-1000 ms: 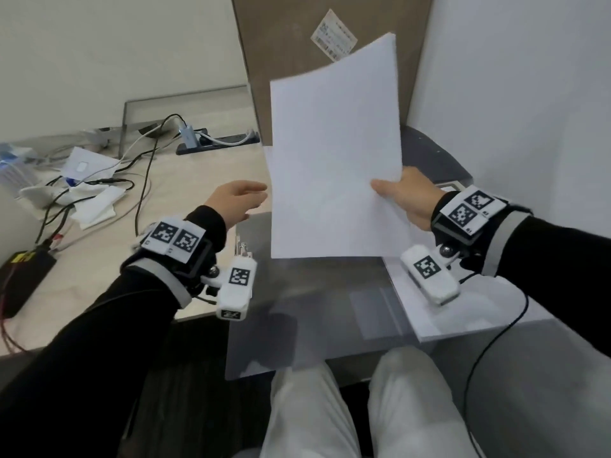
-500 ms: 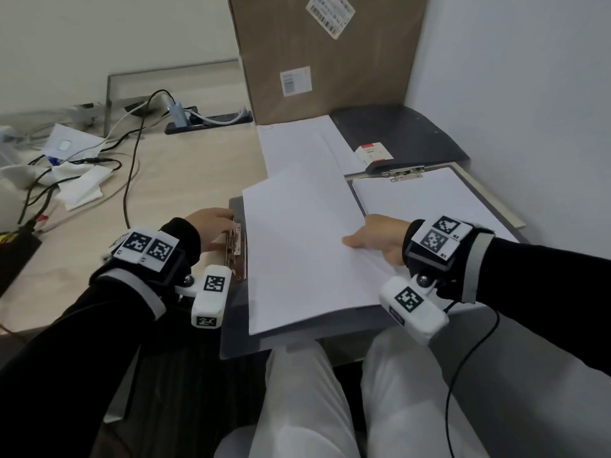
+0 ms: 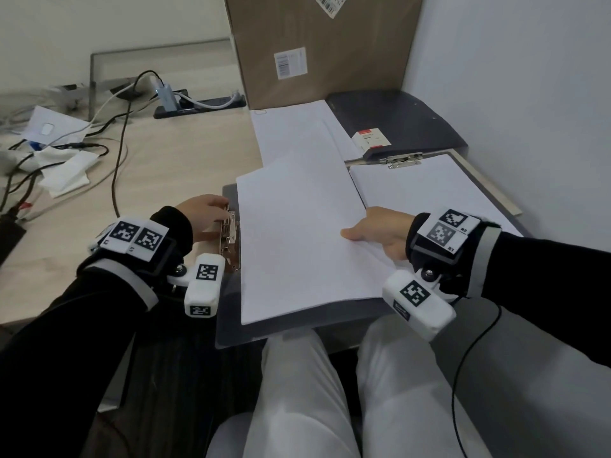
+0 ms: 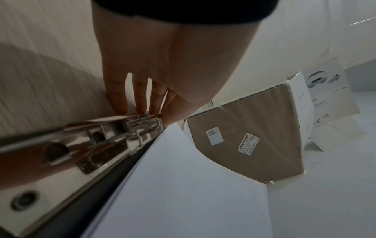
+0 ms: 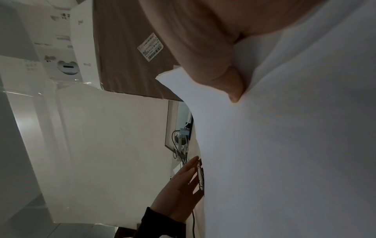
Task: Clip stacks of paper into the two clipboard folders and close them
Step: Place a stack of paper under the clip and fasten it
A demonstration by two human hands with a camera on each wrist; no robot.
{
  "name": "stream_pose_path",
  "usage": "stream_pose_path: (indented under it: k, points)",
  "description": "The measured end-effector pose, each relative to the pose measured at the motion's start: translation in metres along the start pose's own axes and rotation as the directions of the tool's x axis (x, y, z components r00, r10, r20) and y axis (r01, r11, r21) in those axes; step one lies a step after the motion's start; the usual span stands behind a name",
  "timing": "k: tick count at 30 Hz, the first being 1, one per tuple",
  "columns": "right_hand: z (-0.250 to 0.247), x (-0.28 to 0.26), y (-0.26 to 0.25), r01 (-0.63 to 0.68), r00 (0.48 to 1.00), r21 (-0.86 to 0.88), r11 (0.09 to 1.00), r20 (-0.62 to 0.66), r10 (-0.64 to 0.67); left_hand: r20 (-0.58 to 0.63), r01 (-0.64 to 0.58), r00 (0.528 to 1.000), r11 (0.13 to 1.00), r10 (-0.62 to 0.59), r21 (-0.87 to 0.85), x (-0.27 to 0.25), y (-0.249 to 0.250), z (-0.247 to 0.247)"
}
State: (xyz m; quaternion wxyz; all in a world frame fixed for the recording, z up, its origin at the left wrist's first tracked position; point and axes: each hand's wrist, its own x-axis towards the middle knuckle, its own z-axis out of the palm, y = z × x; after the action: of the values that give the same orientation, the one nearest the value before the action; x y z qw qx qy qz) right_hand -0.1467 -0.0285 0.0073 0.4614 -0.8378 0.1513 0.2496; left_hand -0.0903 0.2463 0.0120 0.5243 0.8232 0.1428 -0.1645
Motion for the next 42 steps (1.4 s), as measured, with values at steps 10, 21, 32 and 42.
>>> stream_pose_path:
  k: [10, 21, 32, 42]
  points:
    - [0.007, 0.0, -0.004, 0.016, 1.0, -0.042, 0.999, -0.021, -0.017, 0.001, -0.026, 1.0, 1.0, 0.026, 0.014, 0.003, -0.003, 0.001]
    - [0.018, 0.001, -0.011, -0.049, 0.999, -0.121, 0.991, -0.019, 0.047, 0.053, -0.081, 0.996, 0.982, 0.073, 0.169, 0.007, -0.007, 0.002]
    - [0.02, -0.006, -0.012, 0.006, 1.0, -0.173, 0.985, -0.016, -0.009, 0.044, -0.088, 0.996, 0.898, 0.077, 0.431, 0.003, -0.001, 0.006]
    - [0.022, -0.007, -0.01, 0.043, 0.999, -0.176, 0.983, -0.018, -0.047, 0.021, -0.092, 0.994, 0.719, 0.107, 0.689, -0.005, 0.006, 0.018]
